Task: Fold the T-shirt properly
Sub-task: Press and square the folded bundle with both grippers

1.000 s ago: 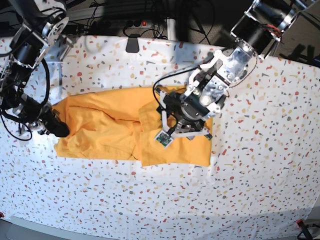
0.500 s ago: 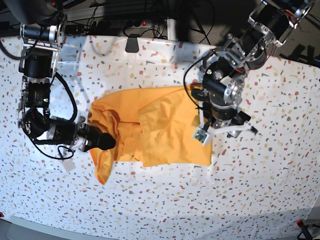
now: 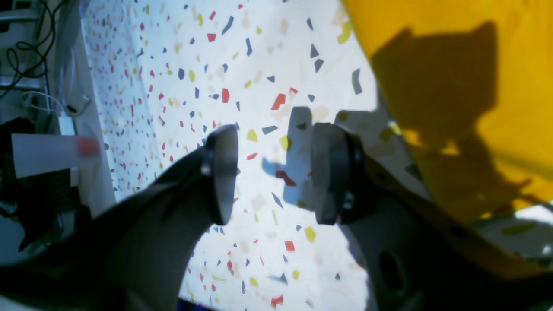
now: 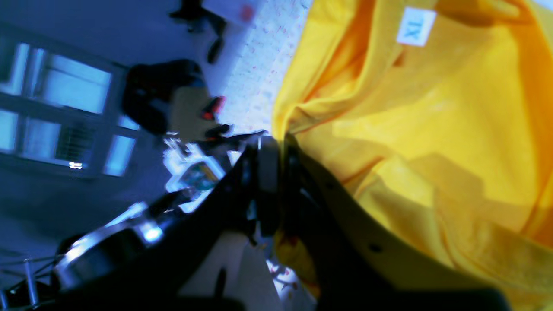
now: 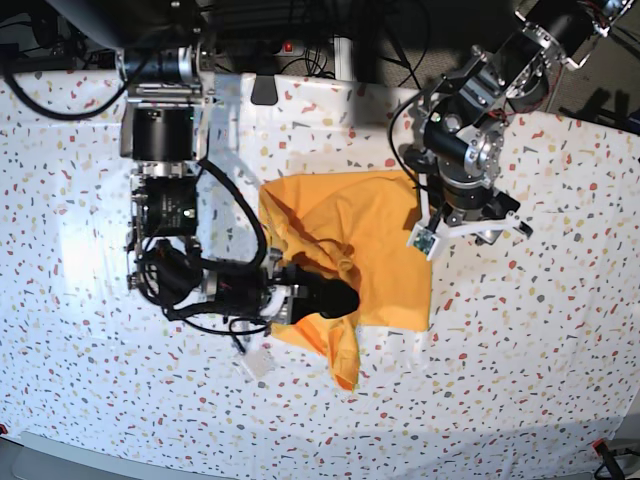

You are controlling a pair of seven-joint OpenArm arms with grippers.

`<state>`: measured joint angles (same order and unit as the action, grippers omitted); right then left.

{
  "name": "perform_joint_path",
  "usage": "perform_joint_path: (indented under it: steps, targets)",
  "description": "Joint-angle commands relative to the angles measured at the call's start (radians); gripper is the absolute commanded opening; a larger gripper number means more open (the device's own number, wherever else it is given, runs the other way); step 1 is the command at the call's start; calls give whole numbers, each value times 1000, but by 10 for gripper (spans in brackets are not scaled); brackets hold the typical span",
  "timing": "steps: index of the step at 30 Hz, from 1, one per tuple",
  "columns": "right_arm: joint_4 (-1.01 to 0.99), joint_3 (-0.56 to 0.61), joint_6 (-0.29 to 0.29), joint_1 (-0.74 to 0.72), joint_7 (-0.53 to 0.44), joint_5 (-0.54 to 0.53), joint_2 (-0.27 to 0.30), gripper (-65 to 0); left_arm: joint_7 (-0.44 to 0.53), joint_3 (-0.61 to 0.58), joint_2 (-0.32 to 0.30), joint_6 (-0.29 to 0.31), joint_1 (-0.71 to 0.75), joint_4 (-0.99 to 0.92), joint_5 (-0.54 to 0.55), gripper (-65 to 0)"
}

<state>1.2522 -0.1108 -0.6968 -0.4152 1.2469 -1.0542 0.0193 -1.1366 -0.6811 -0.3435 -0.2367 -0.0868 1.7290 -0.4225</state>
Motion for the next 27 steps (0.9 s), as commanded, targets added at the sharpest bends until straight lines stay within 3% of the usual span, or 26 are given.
perform_joint_path:
  steps: [1, 4, 7, 8, 10, 11, 18, 23, 27]
  targets:
    - [15, 0, -1, -30, -32, 32, -29, -650, -4, 6, -3, -10, -16, 17, -26, -380]
    - [14, 0, -1, -26, -110, 251, -97, -650, -24, 6, -3, -10, -16, 17, -28, -379]
    - [14, 0, -1, -17, -153, 330, -153, -650, -29, 6, -3, -10, -16, 17, -66, -380]
    - [14, 0, -1, -14, -151, 322, -172, -641, -37, 6, -3, -10, -16, 18, -84, -380]
    - [14, 2, -1, -8, -149, 298, -176, -526, -52, 6, -3, -10, -16, 18, -104, -379]
    - [14, 13, -1, -3, -146, 274, -176, -498, -53, 6, -3, -11, -16, 18, -105, -379]
    - [14, 119, -1, 3, -96, 238, -176, -493, -53, 6, -24, -11, -16, 18, -101, -379]
    - [16, 124, -1, -17, -94, 75, -176, -493, -53, 6, -26, -11, -16, 18, -101, -379]
    - [18, 123, -1, -85, -97, 28, -176, -494, -53, 6, -26, -11, -16, 18, -103, -379]
